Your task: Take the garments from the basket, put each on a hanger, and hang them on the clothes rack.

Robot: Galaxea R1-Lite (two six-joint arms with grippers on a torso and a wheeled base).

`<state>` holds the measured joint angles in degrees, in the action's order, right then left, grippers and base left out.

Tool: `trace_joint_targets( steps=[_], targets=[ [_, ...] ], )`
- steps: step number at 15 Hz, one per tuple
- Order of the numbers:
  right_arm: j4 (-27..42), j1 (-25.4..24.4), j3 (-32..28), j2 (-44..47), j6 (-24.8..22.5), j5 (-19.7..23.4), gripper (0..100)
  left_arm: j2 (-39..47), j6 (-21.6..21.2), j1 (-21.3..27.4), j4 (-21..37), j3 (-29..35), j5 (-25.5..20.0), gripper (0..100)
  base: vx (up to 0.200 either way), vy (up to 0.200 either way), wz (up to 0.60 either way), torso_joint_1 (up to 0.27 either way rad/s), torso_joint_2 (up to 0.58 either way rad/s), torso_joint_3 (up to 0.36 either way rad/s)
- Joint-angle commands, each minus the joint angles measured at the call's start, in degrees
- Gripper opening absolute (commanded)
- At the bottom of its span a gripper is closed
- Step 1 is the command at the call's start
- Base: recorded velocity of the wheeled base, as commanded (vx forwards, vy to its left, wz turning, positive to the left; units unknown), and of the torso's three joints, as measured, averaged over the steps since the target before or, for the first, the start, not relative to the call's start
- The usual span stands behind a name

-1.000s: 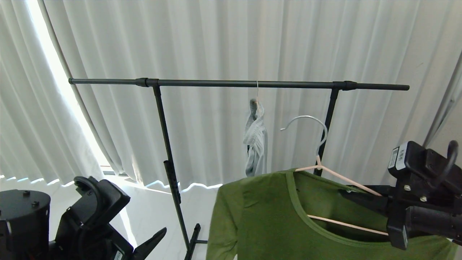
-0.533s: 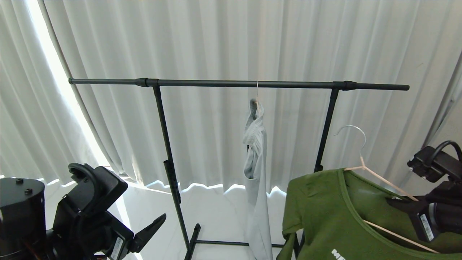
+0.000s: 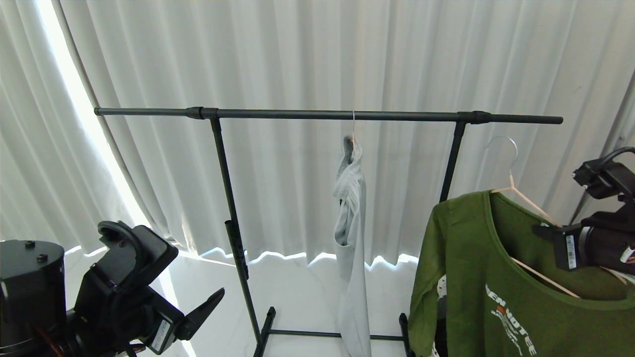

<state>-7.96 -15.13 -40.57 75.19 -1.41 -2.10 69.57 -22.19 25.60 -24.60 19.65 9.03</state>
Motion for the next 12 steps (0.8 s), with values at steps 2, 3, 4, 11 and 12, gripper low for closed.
trace_joint_targets(
  steps=[2,3,4,11,12],
  targets=[
    [-0.9,0.0,-5.0,5.6,0.0,0.0,0,0.1,0.0,0.0,0.0,0.3,0.0,100,0.2,0.0,0.0,-0.002,0.0,0.005],
    [-1.9,0.0,-6.1,6.5,0.0,0.1,0,0.0,0.0,0.1,0.0,0.3,0.0,100,0.2,0.0,0.0,-0.012,0.01,0.002],
    [-3.1,0.0,-6.7,7.2,0.0,0.2,0,0.0,0.0,0.1,0.0,0.3,0.0,100,0.2,0.0,0.0,0.002,0.01,-0.002],
    [-4.7,0.0,-7.4,8.0,-0.1,0.1,0,0.0,0.0,0.1,0.0,0.3,0.0,100,0.2,0.0,0.0,0.006,0.01,0.004],
    [-4.8,0.0,-7.4,8.0,-0.1,0.2,0,0.0,0.0,0.1,0.0,0.2,0.0,100,0.2,0.0,0.0,0.002,0.0,-0.002]
  ],
)
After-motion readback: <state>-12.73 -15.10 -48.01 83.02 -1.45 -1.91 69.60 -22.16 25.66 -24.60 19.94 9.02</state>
